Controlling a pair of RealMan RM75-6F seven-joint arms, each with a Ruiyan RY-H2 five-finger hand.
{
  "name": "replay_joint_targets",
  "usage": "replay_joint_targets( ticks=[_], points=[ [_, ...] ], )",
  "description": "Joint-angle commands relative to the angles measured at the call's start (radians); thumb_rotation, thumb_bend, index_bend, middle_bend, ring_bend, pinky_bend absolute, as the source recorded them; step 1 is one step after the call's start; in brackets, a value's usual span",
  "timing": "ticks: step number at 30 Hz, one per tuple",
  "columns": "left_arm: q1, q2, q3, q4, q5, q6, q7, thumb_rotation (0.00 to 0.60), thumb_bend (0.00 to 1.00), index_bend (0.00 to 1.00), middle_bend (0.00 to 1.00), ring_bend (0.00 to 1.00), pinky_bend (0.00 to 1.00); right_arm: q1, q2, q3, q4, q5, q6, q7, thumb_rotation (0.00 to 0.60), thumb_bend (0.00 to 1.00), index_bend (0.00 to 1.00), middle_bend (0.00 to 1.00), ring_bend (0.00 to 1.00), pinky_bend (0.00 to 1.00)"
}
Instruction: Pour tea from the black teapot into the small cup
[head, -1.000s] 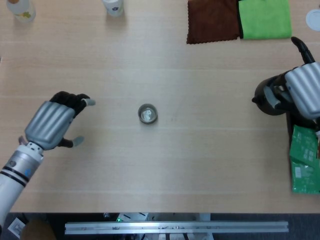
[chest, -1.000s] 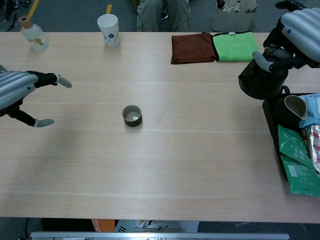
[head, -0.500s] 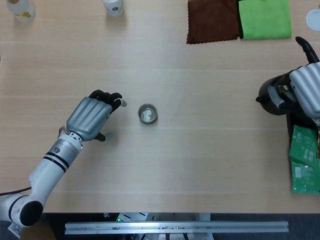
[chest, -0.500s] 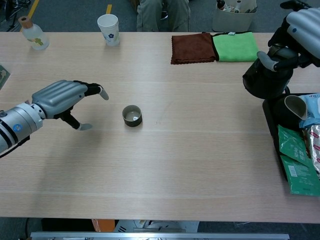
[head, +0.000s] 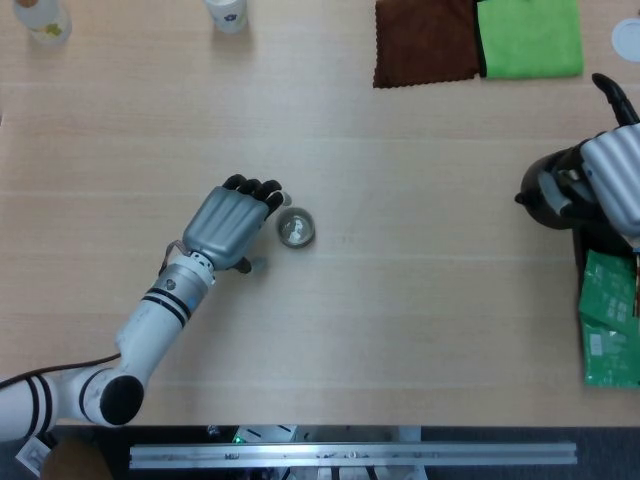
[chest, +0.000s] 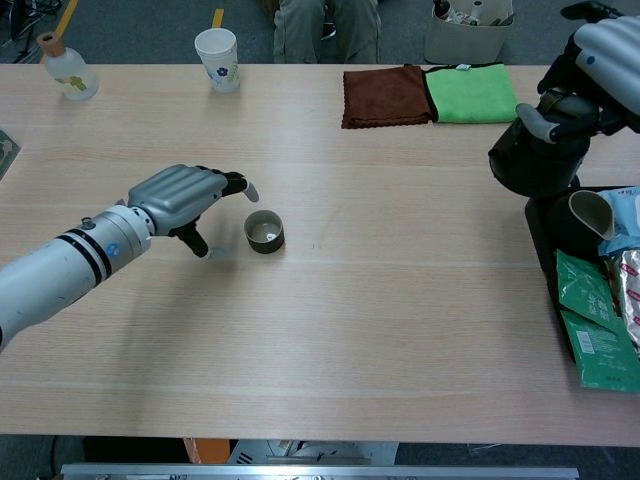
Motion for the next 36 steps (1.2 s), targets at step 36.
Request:
replay_joint_targets(
  ticks=[36],
  points=[
    [-0.134, -0.183, 0.006, 0.170, -0.185, 0.059, 0.105, 0.600, 0.22, 0.38, 0.19, 0.18, 0.16, -0.011, 0.030, -0.006, 0.006, -0.013, -0.013, 0.067, 0.500, 0.44, 1.00, 0.90, 0.94, 0.06]
  ],
)
